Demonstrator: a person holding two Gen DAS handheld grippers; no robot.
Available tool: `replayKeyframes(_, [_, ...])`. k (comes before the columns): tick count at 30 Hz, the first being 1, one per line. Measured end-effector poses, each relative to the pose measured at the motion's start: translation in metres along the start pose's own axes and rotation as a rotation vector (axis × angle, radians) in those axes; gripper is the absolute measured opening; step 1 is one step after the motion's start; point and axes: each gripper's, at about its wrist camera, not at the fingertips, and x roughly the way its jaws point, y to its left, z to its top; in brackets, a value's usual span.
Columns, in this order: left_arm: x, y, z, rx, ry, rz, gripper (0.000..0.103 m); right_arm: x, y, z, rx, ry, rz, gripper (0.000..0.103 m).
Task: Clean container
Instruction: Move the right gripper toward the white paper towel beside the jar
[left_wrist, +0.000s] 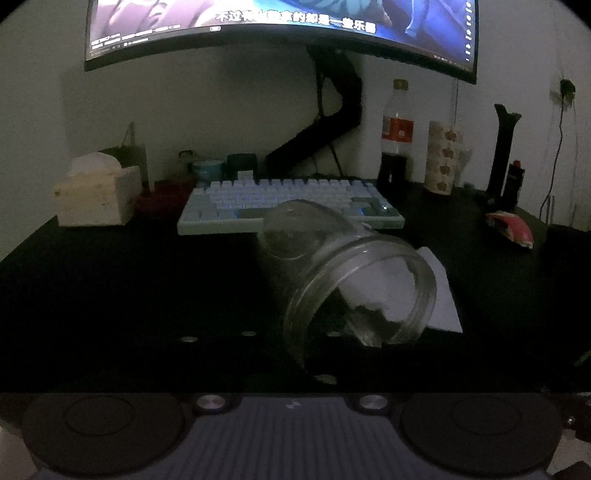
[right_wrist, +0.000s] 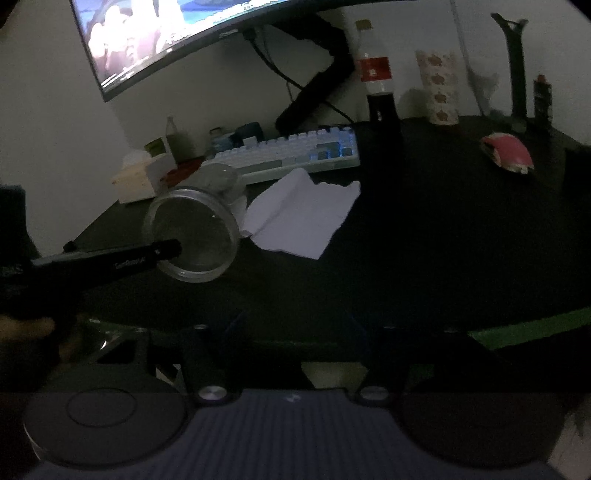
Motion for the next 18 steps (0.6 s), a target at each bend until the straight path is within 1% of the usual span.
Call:
replayKeyframes(3, [0.004, 0.009, 0.001, -0.014, 0.006, -0.002, 0.007, 0.002, -0.001, -0.001, 0.004, -0.004, -0.001, 0.063])
replayKeyframes(5, [0.007, 0.019, 0.001, -0.043, 0.02, -0.03, 0.007, 0.005, -0.003, 0.0, 0.003, -0.01, -0.005, 0.062])
replayKeyframes(7, [0.009, 0.029, 0.002, -0.072, 0.033, -0.057, 0.008, 0.01, -0.005, 0.004, 0.003, -0.014, -0.008, 0.057])
replayKeyframes(9, [0.01, 0.037, 0.001, -0.096, 0.041, -0.073, 0.008, 0.017, -0.008, 0.011, 0.003, -0.01, -0.003, 0.047])
replayKeyframes(11, [0.011, 0.044, 0.001, -0.113, 0.049, -0.085, 0.008, 0.023, -0.011, 0.019, 0.005, -0.005, 0.017, 0.044])
replayKeyframes(15, [0.012, 0.051, 0.002, -0.121, 0.061, -0.101, 0.008, 0.041, -0.015, 0.043, 0.002, 0.004, 0.035, 0.043])
replayKeyframes(18, [0.012, 0.056, 0.004, -0.13, 0.076, -0.114, 0.008, 0.059, -0.018, 0.064, 0.023, 0.026, 0.049, 0.045])
